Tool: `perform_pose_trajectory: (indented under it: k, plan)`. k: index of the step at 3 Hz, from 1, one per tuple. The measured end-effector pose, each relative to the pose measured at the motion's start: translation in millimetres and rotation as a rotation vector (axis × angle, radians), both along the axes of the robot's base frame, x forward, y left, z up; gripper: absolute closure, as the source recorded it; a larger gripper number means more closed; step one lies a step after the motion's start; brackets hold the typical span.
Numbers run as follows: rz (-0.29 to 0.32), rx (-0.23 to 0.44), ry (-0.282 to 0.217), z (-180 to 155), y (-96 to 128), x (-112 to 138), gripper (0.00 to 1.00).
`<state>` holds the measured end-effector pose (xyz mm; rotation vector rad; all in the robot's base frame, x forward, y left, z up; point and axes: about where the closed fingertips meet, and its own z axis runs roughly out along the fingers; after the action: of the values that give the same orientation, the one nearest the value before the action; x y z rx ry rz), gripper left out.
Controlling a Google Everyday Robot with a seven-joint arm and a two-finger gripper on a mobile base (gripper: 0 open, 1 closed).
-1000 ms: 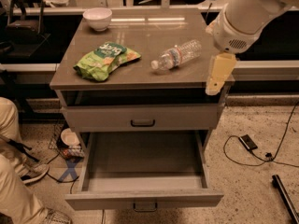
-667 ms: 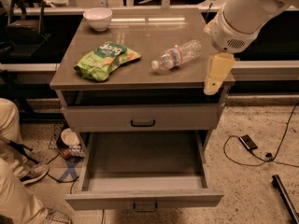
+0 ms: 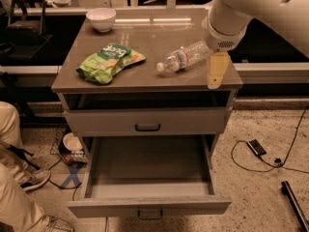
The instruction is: Place water bottle into middle drawer
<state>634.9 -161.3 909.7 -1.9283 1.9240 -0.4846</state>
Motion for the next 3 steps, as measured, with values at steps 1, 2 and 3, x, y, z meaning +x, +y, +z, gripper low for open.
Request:
perform_pose_trajectory:
  k: [1, 2, 3]
  plan:
    - [0.032, -0.051, 0.005, -11, 7, 30, 0.0]
    - [0.08, -0.067, 0.05, -25, 21, 54, 0.0]
    - [0.115, -0.07, 0.099, -33, 30, 70, 0.0]
